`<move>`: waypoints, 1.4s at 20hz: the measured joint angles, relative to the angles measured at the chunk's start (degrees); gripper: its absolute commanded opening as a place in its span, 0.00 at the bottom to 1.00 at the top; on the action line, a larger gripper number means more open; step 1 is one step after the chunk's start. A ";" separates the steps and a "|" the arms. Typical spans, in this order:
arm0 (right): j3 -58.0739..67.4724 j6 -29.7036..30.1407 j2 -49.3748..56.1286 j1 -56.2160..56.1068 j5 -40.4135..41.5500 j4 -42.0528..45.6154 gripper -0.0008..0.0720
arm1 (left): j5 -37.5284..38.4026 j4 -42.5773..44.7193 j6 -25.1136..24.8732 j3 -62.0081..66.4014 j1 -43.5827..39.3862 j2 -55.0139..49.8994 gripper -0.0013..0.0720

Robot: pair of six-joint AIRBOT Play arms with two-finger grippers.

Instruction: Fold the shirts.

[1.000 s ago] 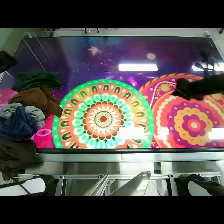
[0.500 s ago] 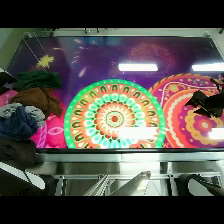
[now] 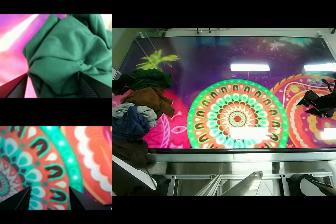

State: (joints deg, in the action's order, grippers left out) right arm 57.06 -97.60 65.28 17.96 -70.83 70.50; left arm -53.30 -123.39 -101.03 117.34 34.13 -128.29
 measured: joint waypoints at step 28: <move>0.00 8.00 0.81 -0.17 0.42 8.28 0.62 | -22.03 -8.85 -6.88 -5.27 -56.89 33.00 0.99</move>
State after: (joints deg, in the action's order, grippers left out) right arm 57.06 -89.60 66.08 17.78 -70.41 78.78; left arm -75.33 -132.25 -107.92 112.07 -22.76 -95.29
